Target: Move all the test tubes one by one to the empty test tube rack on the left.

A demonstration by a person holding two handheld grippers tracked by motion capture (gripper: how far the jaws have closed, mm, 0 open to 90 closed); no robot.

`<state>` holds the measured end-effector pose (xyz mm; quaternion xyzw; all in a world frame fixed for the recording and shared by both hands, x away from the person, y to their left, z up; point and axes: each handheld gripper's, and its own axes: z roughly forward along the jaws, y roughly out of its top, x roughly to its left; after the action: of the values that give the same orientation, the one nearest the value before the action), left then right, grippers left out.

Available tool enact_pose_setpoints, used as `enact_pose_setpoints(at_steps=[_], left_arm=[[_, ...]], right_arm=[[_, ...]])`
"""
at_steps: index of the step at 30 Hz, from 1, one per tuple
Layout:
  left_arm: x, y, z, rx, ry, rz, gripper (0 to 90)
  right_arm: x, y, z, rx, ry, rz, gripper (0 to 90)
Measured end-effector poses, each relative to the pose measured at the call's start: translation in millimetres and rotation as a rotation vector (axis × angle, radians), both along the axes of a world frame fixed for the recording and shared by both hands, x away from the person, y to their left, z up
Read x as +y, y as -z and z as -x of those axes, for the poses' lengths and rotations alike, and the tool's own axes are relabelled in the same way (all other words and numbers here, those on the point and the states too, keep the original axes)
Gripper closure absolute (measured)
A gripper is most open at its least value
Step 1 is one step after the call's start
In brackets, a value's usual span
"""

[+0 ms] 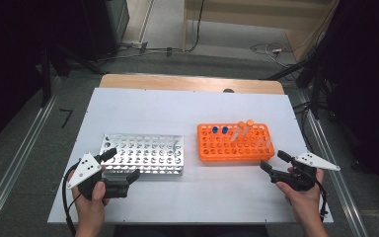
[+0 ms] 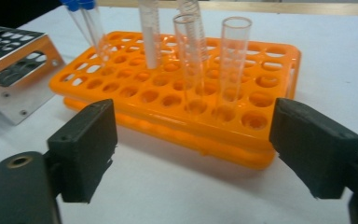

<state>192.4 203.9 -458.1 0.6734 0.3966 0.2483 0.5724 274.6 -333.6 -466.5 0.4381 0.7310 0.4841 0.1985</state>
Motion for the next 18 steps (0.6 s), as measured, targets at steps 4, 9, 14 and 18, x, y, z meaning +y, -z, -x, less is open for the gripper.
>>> enact_pose_setpoints(at_steps=[4, 9, 14, 18], left_arm=[[0.7, -1.4, -0.4, -0.006, -0.001, 0.003, 0.0], [1.1, -2.2, -1.7, -0.005, -0.008, 0.007, 0.0], [-2.4, -1.3, -3.6, 0.000, 0.000, -0.005, 0.0], [-4.8, -1.8, -3.2, 0.001, 0.001, -0.009, 0.0]], right_arm=[[0.8, -0.4, -3.2, 0.001, 0.036, 0.009, 22.0], [-1.7, 2.5, -14.4, 0.017, 0.074, -0.020, 40.5], [1.6, 3.9, -23.3, 0.035, 0.085, -0.022, 49.1], [2.2, 6.0, -28.2, 0.049, 0.082, -0.031, 51.9]])
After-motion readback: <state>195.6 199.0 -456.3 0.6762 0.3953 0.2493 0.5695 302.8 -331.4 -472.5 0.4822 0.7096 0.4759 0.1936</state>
